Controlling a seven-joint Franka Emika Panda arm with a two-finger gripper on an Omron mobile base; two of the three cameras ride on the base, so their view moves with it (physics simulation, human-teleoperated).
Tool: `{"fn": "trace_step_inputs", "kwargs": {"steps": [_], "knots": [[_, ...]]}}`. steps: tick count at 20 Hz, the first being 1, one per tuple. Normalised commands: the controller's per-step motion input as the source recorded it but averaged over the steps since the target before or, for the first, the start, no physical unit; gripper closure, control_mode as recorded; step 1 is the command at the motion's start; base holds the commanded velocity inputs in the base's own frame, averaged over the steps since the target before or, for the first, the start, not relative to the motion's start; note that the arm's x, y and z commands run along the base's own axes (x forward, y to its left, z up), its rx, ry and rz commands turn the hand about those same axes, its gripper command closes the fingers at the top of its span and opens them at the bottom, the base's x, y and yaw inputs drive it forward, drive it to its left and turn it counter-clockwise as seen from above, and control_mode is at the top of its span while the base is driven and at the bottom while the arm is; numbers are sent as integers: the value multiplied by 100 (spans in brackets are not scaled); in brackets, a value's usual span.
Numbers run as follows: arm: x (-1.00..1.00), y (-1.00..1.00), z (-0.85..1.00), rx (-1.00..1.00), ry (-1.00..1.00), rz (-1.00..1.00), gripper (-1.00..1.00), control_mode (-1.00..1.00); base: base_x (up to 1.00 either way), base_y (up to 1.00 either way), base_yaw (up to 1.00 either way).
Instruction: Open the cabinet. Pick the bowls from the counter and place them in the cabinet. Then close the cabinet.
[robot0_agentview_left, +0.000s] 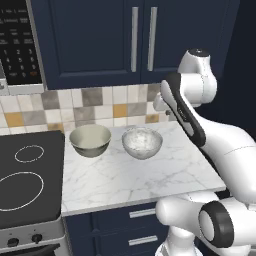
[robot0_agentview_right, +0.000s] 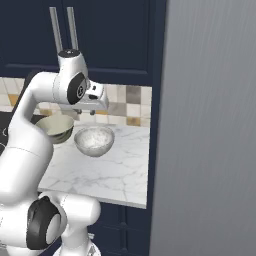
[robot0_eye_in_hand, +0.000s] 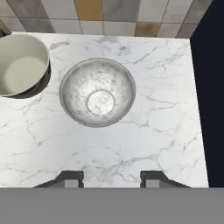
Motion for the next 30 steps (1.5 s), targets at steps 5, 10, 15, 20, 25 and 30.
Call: {"fn": "trace_step_inputs", "kwargs": {"steps": [5,10,15,20,25,30], "knots": [[-32,1,0,0,-1,0,-100,-100,0,0,0],[-34,7,20,1,-31,4,-100,-100,0,0,0],[-19,20,44,0,-32,1,-100,-100,0,0,0],[-3,25,46,-3,-17,0,-100,-100,0,0,0],[0,31,49,-6,-3,0,-100,-100,0,0,0],[1,11,50,-4,-3,0,-100,-100,0,0,0]]}}
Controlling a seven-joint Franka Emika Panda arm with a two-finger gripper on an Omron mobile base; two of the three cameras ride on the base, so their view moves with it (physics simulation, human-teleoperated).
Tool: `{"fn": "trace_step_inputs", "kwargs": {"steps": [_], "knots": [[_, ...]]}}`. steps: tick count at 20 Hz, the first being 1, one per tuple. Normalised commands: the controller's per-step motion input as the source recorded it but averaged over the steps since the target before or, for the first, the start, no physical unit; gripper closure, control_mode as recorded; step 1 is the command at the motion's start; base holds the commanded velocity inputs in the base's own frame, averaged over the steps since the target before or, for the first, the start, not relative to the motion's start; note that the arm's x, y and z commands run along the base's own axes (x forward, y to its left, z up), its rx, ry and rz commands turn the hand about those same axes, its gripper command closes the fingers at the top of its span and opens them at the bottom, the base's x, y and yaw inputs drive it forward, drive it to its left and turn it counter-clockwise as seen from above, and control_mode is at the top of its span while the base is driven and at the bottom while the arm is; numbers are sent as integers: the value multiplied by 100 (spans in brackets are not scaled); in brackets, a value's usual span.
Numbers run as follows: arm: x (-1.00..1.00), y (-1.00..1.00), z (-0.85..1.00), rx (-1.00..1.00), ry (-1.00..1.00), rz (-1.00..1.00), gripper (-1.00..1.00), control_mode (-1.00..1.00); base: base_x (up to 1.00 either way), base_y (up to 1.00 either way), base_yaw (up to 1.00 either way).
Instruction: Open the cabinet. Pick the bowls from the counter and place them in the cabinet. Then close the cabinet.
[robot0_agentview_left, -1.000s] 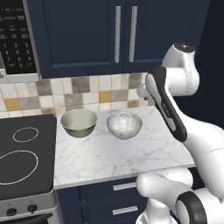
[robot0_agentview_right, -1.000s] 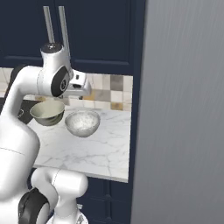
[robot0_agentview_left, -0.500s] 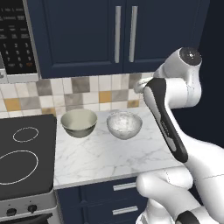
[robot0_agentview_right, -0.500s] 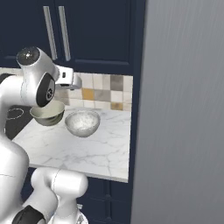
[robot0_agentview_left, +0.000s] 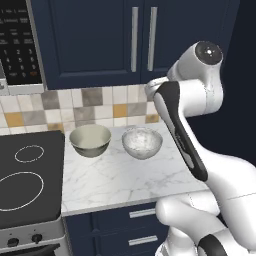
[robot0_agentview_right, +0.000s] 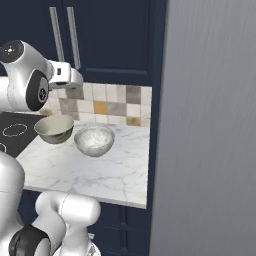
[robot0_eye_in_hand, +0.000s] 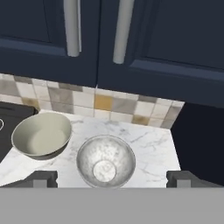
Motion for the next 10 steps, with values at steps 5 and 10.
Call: {"fn": "trace_step_inputs", "kwargs": {"steps": [5,10], "knots": [[6,4,40,-1,-5,0,-100,-100,0,0,0],[22,0,3,0,-18,0,-100,-100,0,0,0]]}}
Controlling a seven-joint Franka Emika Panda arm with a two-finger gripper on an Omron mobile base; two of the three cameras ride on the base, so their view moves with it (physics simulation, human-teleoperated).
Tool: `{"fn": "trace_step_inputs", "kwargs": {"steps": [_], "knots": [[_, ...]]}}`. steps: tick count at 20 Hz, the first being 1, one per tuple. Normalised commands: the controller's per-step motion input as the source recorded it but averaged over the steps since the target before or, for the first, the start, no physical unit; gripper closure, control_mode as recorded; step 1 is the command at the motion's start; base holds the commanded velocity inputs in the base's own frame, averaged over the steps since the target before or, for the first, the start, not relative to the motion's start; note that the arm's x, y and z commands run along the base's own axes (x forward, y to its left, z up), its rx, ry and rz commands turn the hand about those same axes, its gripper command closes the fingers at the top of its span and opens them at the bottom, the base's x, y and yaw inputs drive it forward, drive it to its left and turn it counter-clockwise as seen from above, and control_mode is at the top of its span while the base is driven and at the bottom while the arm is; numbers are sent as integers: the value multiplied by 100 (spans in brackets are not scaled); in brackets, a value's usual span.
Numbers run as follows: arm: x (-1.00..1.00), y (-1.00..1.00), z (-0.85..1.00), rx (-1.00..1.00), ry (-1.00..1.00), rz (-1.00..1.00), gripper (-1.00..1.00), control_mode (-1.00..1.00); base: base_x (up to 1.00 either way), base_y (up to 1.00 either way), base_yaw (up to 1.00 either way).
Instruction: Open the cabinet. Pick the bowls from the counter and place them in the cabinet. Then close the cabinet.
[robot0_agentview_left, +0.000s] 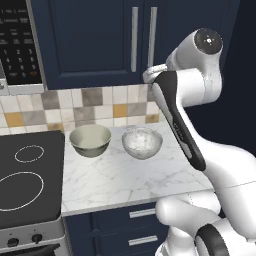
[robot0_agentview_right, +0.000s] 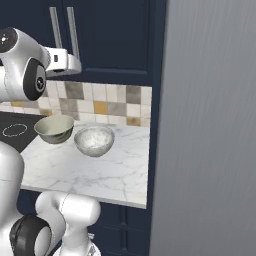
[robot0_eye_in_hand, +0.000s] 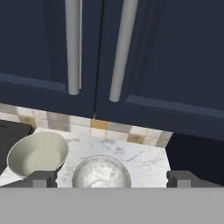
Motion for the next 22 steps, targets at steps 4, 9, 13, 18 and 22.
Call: {"fn": "trace_step_inputs", "kwargs": {"steps": [4,9,13,18,22], "knots": [[34,2,8,0,-16,0,-100,-100,0,0,0],[34,5,3,0,-3,0,-100,-100,0,0,0],[39,1,3,0,-1,0,-100,-100,0,0,0],[44,5,5,0,-3,0,-100,-100,0,0,0],[36,18,0,0,-12,0,-100,-100,0,0,0]]}}
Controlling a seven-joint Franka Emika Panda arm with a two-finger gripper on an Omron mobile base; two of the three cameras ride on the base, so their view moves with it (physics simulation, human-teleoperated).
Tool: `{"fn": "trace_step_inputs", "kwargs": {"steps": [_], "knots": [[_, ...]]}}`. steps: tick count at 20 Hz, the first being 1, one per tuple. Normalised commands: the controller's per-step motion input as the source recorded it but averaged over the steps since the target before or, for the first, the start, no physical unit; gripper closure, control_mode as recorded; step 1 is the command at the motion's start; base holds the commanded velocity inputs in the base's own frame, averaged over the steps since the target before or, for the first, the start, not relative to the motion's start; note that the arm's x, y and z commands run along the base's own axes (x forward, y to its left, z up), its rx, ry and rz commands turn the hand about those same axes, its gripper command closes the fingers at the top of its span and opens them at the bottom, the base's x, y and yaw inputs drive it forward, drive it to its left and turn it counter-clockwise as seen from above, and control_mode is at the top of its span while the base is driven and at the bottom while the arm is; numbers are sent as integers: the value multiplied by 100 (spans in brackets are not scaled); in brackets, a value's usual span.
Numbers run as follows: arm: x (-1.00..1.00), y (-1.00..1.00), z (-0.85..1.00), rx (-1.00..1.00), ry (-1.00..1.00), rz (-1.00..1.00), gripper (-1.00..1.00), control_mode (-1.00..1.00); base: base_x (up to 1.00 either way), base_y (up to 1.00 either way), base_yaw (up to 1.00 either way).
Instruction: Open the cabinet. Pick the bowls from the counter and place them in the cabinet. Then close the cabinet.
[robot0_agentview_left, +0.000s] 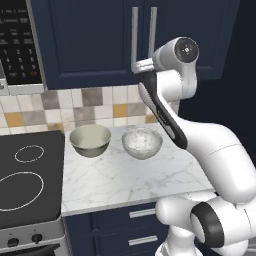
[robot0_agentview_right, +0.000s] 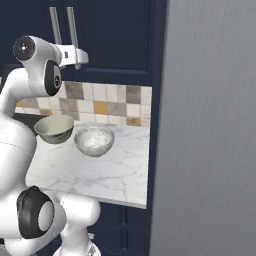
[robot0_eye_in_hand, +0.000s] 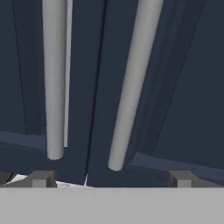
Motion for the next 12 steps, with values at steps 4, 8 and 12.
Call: {"fn": "trace_step_inputs", "kwargs": {"steps": [4,8,12], "knots": [[44,18,0,0,-15,0,-100,-100,0,0,0],[54,2,0,0,-12,1,-100,-100,0,0,0],[56,0,0,0,-6,2,-100,-100,0,0,0]]}}
